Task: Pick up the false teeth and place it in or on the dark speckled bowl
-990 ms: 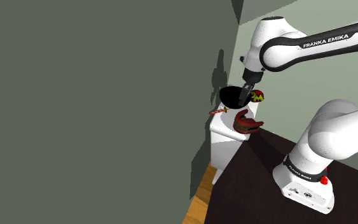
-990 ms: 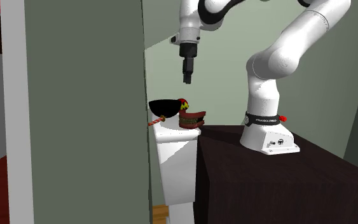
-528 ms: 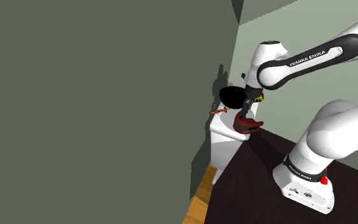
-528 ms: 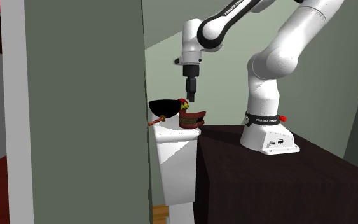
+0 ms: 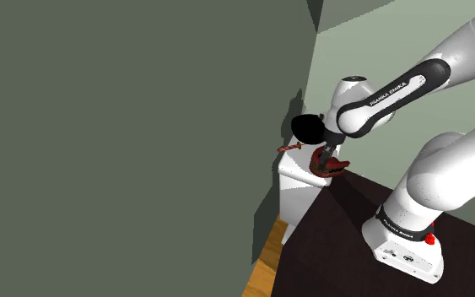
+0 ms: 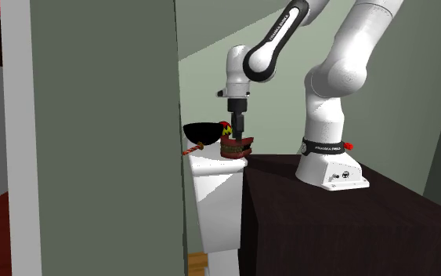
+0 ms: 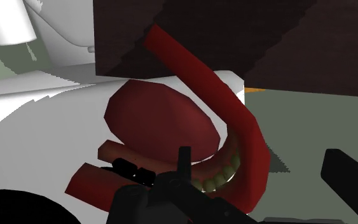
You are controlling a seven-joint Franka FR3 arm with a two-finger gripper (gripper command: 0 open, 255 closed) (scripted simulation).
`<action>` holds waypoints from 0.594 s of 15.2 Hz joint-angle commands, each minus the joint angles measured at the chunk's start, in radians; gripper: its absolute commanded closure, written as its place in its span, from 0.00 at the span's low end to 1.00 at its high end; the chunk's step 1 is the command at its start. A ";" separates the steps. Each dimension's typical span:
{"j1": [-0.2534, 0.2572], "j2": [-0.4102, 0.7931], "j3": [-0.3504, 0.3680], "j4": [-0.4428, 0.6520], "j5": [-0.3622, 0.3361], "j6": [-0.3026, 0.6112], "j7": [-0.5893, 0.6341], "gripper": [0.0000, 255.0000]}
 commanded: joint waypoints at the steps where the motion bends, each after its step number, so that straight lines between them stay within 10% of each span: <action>1: 0.006 0.040 -0.009 -0.008 0.003 0.049 -0.006 0.00; 9: 0.009 0.052 -0.011 -0.009 0.005 0.063 -0.007 0.00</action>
